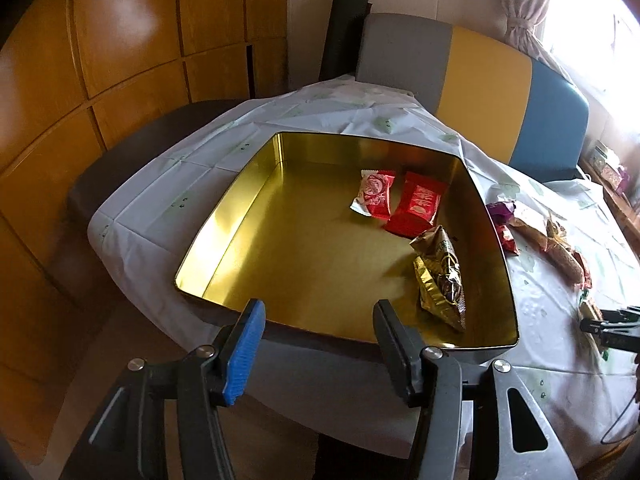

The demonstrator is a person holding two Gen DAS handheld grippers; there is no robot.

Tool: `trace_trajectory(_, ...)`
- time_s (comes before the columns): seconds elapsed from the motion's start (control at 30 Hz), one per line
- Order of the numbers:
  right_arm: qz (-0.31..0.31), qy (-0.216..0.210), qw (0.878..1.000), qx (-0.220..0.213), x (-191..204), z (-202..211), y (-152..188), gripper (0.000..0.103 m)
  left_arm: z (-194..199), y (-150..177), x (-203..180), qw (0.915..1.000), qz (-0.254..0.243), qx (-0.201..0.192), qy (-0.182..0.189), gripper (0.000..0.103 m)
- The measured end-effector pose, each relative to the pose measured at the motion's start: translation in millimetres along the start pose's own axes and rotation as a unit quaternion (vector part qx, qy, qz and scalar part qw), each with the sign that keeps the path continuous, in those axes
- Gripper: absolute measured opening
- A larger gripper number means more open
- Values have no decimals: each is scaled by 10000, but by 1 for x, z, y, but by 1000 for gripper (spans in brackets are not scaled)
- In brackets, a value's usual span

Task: Organize snacks
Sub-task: 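Carry the cracker pack into the gold tin and release it with the right gripper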

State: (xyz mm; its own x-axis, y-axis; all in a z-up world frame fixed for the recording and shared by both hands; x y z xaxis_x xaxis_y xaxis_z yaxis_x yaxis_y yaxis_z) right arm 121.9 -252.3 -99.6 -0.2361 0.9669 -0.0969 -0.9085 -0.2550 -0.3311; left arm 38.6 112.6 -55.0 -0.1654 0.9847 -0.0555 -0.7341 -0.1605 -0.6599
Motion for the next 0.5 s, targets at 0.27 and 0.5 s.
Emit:
trace_trajectory(0.27,-181,-1389,9881,-640,75,49,-55,50,1,2,14,9998,152,-50,-88,57)
trace_trajectory(0.5,98,-2613,9623,-752,187,71,-93,50,2,4,33,9990,370,-55,-234,57)
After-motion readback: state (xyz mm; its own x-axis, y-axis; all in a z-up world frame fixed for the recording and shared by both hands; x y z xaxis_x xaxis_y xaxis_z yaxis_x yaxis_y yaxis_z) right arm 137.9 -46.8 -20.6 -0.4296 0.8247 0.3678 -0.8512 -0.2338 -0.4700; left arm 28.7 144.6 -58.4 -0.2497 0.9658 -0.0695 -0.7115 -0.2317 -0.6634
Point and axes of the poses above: each gripper's, at about its wrist camera, not at the fingertips, and z roughly against the way its jaws point, x to its left, y to its underside, the point moved 4 cm from there along -z, roughly the way its jaws point, and after that the axes turned 1 degree about y, right-handed, at the moved point
